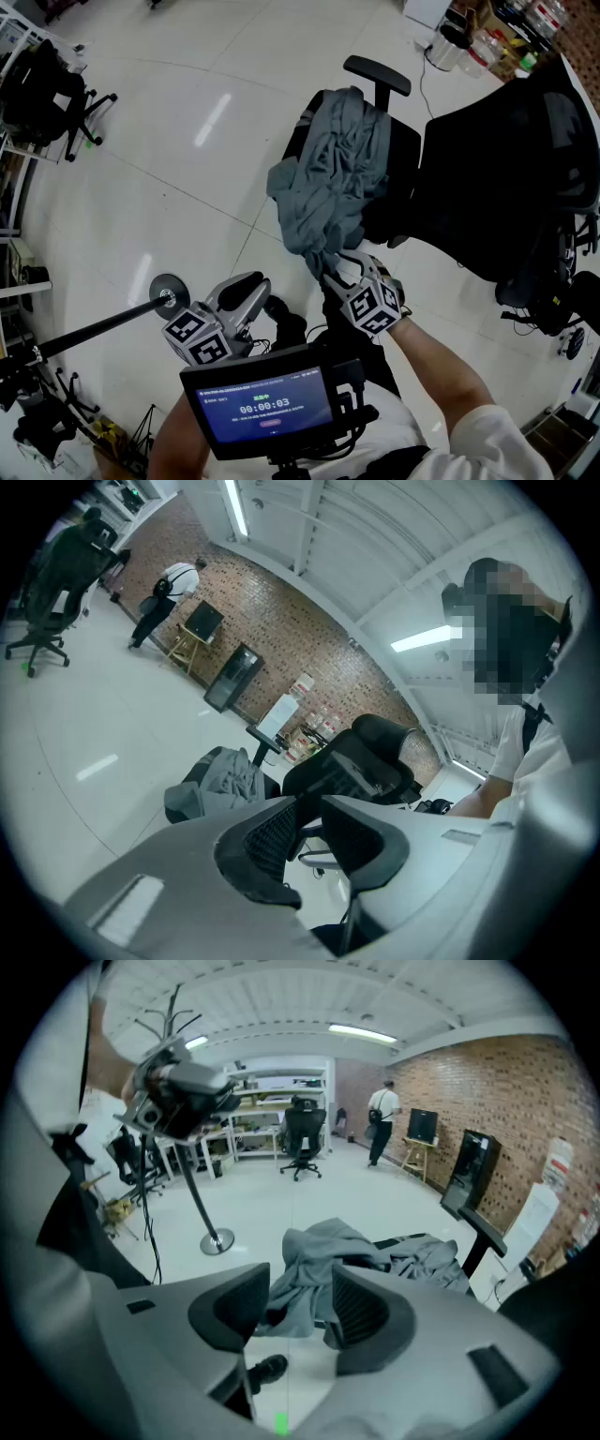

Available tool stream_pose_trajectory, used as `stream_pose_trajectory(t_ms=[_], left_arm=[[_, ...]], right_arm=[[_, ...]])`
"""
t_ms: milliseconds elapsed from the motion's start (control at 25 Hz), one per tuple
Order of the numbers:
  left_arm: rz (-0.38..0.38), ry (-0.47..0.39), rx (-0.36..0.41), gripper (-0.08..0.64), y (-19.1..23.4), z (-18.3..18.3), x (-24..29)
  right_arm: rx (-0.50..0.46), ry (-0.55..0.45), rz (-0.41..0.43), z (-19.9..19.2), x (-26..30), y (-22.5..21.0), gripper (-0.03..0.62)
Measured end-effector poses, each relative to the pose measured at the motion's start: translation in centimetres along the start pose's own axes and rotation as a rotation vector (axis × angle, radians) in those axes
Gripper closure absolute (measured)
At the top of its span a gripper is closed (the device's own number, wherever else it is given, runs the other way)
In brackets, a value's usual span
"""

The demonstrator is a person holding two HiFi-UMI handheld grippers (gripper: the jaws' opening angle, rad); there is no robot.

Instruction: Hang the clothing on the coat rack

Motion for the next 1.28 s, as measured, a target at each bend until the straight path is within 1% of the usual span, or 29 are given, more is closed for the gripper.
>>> stream_pose_trajectory(t_ms=[80,240,360,400,440,480,520,560,680,720,840,960,1000,1080,1120,1200,1280], left_arm=[[0.013,-0.009,-0.019,0.472,-0.2,0.1,0.5],[0.02,0.005,-0.032,0.472,0.2,-0.7,1.0],[0.027,0.014,-0.055,0.472,0.1,-1.0,1.6],[0.027,0.021,-0.058,0.472,0.0,-1.1,1.7],[0.026,0.029,-0.061,0.472,0.0,-1.2,1.9],[0.024,0.036,-0.062,0.472,0.0,-1.3,2.1],[0.022,0.043,-0.063,0.472,0.0,-1.4,2.3],[0.02,0.048,-0.065,0.472,0.0,-1.5,2.4],[0.02,0.058,-0.072,0.472,0.1,-1.7,2.7],[0.02,0.061,-0.075,0.472,0.0,-1.8,2.9],[0.019,0.068,-0.078,0.472,-0.1,-2.0,3.4],[0.019,0.071,-0.085,0.472,-0.2,-2.2,3.8],[0.019,0.071,-0.089,0.472,-0.2,-2.2,3.8],[0.02,0.069,-0.096,0.472,-0.2,-2.4,4.0],[0.021,0.069,-0.098,0.472,-0.2,-2.4,4.0],[0.024,0.067,-0.104,0.472,-0.1,-2.6,4.1],[0.027,0.061,-0.111,0.472,0.0,-2.9,4.1]], right_arm=[[-0.108,0.024,0.003,-1.7,0.6,0.1,0.368],[-0.318,0.066,0.002,-5.3,1.5,0.3,0.368],[-0.51,0.055,-0.017,-7.3,1.8,0.6,0.368],[-0.587,0.04,-0.022,-7.9,2.0,0.8,0.357],[-0.668,0.022,-0.024,-8.4,2.3,1.0,0.317],[-0.748,0.002,-0.024,-8.8,2.6,1.3,0.316],[-0.819,-0.016,-0.018,-9.1,2.9,1.5,0.297],[-0.877,-0.033,-0.007,-9.3,3.1,1.9,0.265],[-1.019,-0.076,0.038,-9.5,3.7,2.9,0.261],[-1.064,-0.095,0.044,-9.4,3.9,3.2,0.231],[-1.157,-0.146,0.059,-9.1,4.7,3.8,0.222],[-1.227,-0.164,0.073,-8.9,5.5,4.0,0.222],[-1.237,-0.174,0.076,-8.7,5.7,3.9,0.222],[-1.238,-0.185,0.111,-8.5,5.9,4.2,0.225],[-1.256,-0.196,0.12,-8.4,6.1,4.2,0.225],[-1.334,-0.226,0.103,-7.8,6.8,4.1,0.225],[-1.385,-0.232,0.095,-7.5,7.6,4.0,0.225]])
Point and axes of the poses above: the fingertips, and each gripper's own axes: x forward along the fingers, y to its left, z out of its top, the point moved 4 cm from there along -x, backward along the fingers, and after that the axes turned 13 degrees about -z, right-handed, at the moved point
